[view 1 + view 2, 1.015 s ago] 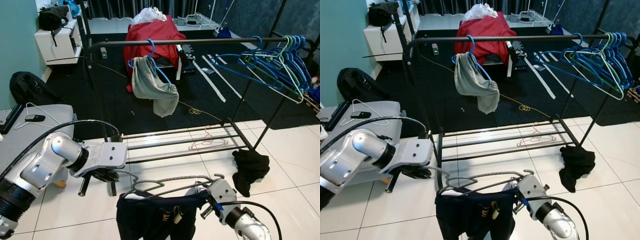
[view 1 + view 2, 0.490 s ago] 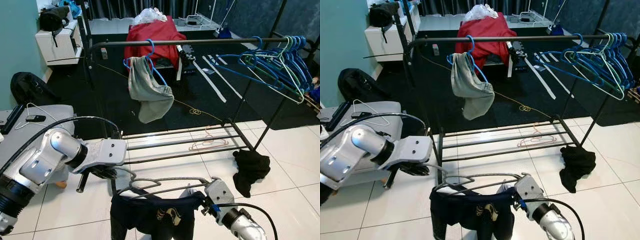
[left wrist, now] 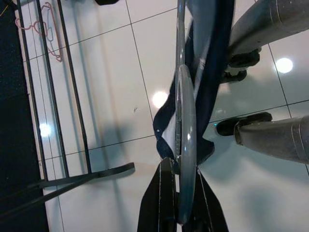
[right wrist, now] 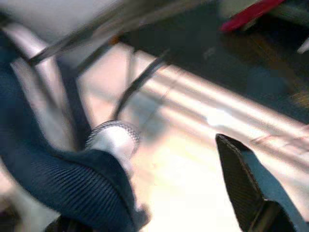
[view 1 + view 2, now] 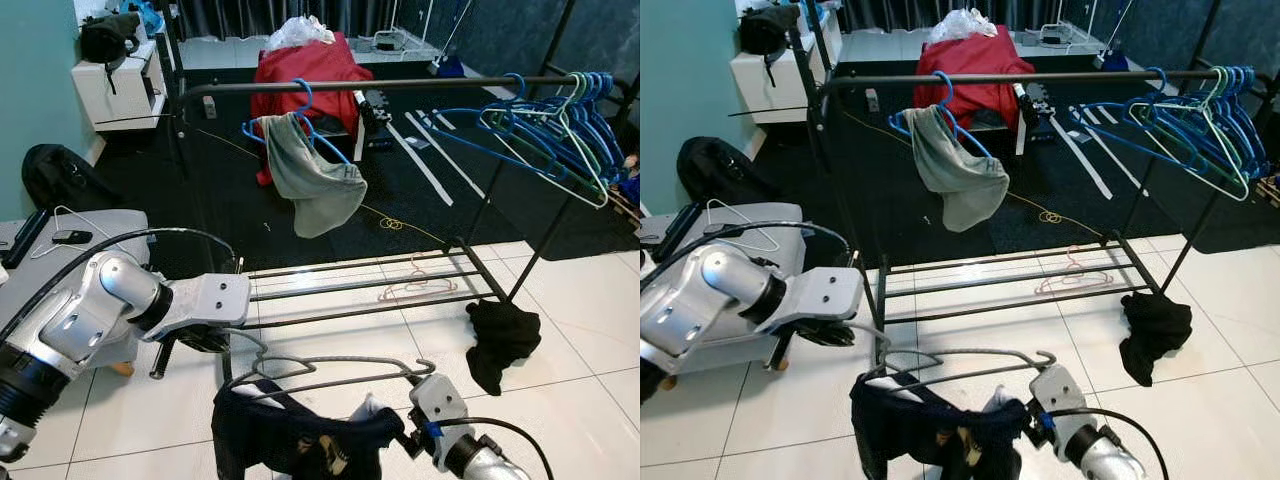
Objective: Hang hanger
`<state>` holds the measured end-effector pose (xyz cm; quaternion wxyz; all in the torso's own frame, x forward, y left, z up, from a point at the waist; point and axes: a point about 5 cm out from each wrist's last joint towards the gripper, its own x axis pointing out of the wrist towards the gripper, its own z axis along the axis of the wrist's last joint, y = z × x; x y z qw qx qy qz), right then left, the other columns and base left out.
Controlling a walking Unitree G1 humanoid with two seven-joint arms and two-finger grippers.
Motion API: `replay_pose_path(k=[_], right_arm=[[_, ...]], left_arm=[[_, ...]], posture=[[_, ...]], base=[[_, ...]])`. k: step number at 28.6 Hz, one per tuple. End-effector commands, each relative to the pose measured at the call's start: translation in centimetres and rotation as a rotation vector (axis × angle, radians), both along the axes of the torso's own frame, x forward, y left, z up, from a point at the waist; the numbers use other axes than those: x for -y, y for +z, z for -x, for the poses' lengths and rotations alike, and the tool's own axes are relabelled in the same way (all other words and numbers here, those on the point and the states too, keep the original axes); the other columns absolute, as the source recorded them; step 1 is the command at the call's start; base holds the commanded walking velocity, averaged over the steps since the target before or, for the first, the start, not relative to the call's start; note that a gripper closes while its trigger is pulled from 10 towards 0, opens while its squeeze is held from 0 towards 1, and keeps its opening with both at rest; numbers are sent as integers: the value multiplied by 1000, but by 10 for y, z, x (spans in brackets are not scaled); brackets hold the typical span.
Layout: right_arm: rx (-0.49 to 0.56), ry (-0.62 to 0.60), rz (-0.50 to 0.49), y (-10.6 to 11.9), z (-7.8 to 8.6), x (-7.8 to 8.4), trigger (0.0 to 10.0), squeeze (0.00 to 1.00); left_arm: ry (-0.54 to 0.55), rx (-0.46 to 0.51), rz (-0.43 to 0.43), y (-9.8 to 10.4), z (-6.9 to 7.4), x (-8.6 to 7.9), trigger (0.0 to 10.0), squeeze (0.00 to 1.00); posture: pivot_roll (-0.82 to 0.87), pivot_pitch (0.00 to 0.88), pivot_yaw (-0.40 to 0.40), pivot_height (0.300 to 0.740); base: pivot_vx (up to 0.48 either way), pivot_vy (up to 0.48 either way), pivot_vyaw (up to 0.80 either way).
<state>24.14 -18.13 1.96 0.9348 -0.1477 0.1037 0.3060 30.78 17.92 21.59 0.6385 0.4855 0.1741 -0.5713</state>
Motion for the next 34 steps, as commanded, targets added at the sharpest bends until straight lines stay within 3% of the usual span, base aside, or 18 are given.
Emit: replay_pose_path(k=[1,2,6,7,11,14,15,16,18,19,31,32,34], right_arm=[[-91,29,4,-9,6,-2,10000,0],[-144,53,30,-13,7,-2,10000,0],[-188,44,40,-14,5,-1,10000,0],[-262,66,83,-18,5,2,10000,0],[-304,71,158,-18,2,11,10000,0],[-280,69,212,-18,-1,16,10000,0],[-232,12,256,-16,-6,22,10000,0],[-260,-17,177,-15,-7,20,10000,0],[-260,-17,177,-15,-7,20,10000,0],[-225,-24,227,-14,-9,22,10000,0],[-211,-20,190,-11,-9,20,10000,0],[-164,127,97,6,-1,9,10000,0],[-164,127,97,6,-1,9,10000,0]], left_arm=[[1,5,-28,2,-1,-3,0,0],[0,4,-29,2,-1,-3,0,0],[0,3,-29,2,-1,-2,0,0],[-1,2,-30,2,-1,-2,0,0],[-4,-1,-33,2,-1,-2,0,0],[-5,-1,-34,2,-1,-2,0,0],[-5,-1,-33,2,-1,-2,0,0],[-5,-2,-34,2,-1,-2,0,0],[-5,-2,-34,2,-1,-2,0,0],[-6,-2,-35,2,-1,-2,0,0],[-7,-3,-36,2,-1,-2,0,0],[-3,-3,-48,1,-2,-3,0,0],[-3,-3,-48,1,-2,-3,0,0]], posture=[[-55,100,17,740],[-56,101,19,740],[-56,101,19,740],[-57,100,19,740],[-58,100,19,740],[-58,99,20,740],[-56,99,21,740],[-57,100,21,740],[-57,100,21,740],[-57,100,21,740],[-55,99,22,740],[-51,94,19,740],[-51,94,19,740]], base=[[0,0,0],[0,0,0],[0,0,0],[0,0,0],[0,0,0],[0,0,0],[0,0,0],[0,0,0],[0,0,0],[0,0,0],[0,0,0],[0,0,0],[0,0,0]])
